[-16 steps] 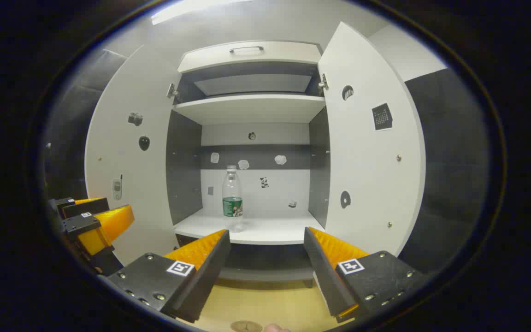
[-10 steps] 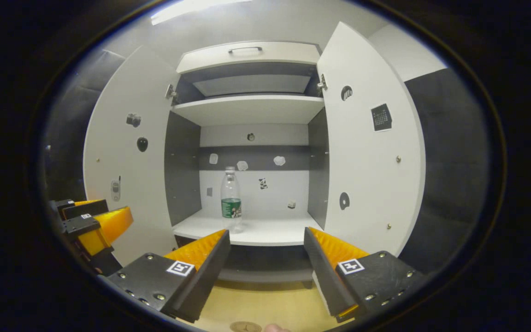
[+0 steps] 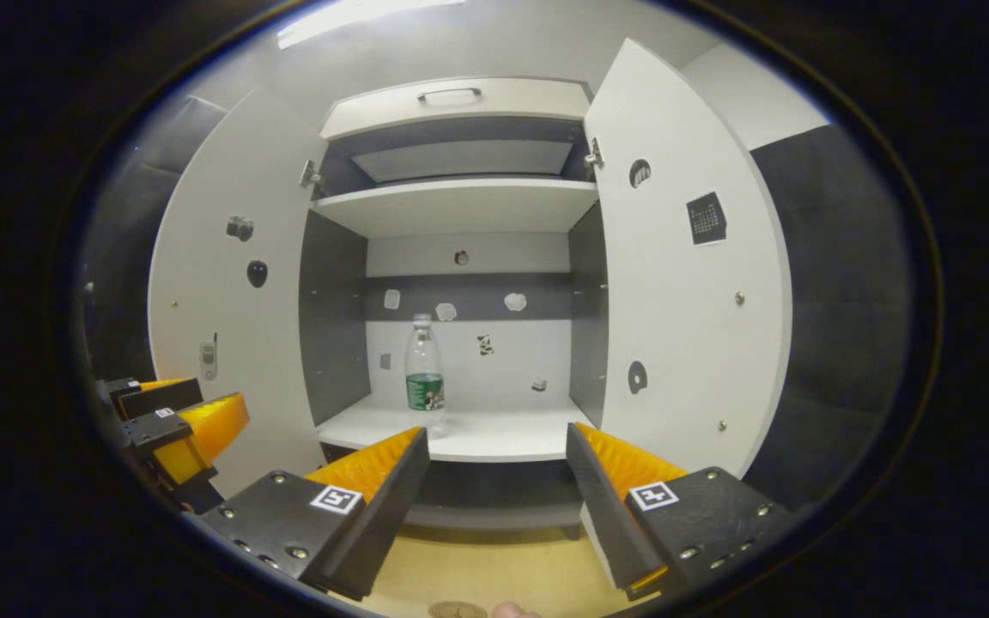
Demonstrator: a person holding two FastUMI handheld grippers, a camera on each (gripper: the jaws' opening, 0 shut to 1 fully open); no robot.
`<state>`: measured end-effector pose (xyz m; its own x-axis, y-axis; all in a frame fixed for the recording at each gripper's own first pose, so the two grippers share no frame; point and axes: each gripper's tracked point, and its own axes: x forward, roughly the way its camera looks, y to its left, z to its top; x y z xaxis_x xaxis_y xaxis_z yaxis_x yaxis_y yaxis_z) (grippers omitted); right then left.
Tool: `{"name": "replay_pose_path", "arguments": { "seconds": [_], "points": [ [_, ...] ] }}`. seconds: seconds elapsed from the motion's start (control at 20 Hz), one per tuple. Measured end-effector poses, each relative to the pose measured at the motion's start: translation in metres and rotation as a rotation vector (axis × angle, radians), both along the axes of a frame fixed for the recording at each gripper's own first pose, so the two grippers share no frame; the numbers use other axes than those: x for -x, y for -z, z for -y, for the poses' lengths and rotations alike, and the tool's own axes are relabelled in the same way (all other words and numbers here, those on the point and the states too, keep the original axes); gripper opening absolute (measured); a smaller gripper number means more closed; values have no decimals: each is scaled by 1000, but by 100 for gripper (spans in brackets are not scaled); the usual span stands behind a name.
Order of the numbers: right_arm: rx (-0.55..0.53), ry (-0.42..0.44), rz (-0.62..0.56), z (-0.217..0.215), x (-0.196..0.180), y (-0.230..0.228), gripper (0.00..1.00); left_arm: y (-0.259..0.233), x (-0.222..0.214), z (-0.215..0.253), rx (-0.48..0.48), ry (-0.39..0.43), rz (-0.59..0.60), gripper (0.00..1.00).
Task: Grasp the bottle in the cabinet with the left hand and place it on the coaster, then close the right door with the right hand and the left door with the left hand.
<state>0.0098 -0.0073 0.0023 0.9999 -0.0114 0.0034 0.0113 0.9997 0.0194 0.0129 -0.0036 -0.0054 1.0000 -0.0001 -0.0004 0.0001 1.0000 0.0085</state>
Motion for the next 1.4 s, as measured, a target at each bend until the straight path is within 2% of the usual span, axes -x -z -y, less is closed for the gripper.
{"name": "replay_pose_path", "arguments": {
  "seconds": [0.85, 1.1, 1.4],
  "points": [
    [3, -5, -11, 3, -13, 4, 98, 7, -25, 6, -6, 7, -22, 96],
    [9, 6, -24, 10, -13, 6, 97, 7, -61, 33, -14, 60, -20, 96],
    [24, 33, -54, 23, -15, 13, 97, 16, -128, 79, -8, 148, -41, 96]
  ]
}}
